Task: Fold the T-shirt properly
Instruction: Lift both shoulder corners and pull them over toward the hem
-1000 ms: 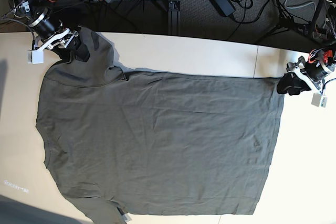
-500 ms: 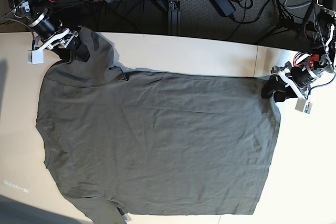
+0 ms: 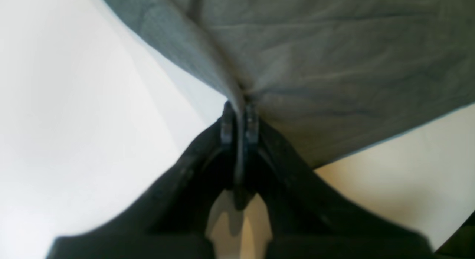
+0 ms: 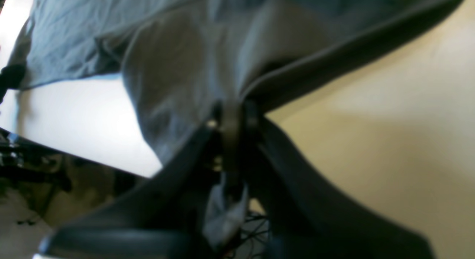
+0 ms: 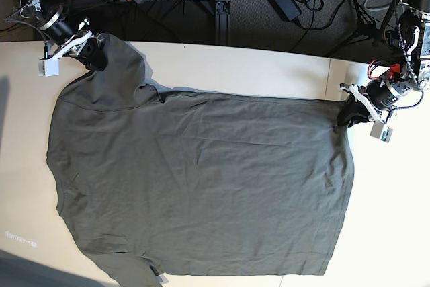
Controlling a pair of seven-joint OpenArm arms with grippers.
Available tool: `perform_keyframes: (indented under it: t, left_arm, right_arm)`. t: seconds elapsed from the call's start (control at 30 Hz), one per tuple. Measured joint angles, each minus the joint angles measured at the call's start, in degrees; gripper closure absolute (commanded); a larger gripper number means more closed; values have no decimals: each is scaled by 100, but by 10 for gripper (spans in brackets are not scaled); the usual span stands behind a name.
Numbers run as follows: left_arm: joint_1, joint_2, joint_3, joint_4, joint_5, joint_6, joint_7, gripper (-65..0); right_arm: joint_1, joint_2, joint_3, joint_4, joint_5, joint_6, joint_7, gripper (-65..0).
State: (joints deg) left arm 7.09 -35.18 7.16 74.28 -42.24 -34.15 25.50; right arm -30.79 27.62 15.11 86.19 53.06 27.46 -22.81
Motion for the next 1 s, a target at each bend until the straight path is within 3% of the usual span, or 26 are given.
perform_keyframes:
  t: [0.07,0.17,0.33,0.47,0.6,0.73,0.9,1.0]
  left_arm:
    - [2,9,0,0,9,-17,-31,0]
    - [-9,7,-4,-20,122,-380,-131,0]
    - [-13,-7,-7,-22,116,-385,-90,0]
    - [2,4,-153,35,-68,-420,234,0]
    - [457,13,-568,680,-170,-448,820,0]
    - [1032,31,-1032,1447,-240,-494,984,0]
    - [828,-105,-1281,1978,-533,-492,879,0]
    - [549,-101,-1268,1965,-522,-501,970,0]
  right_arm:
    - [39,2,0,0,-162,0,2,0]
    - [149,0,0,0,-345,0,-2,0]
    - [212,0,0,24,-557,0,-63,0]
    - [179,2,116,90,-417,0,-481,0]
    - [-293,-7,603,302,-144,4,-710,0]
    - [-776,-20,1311,638,203,20,-960,0]
    - [-715,37,1952,1300,367,20,-1134,0]
    - [-479,256,2022,1539,232,22,-1161,0]
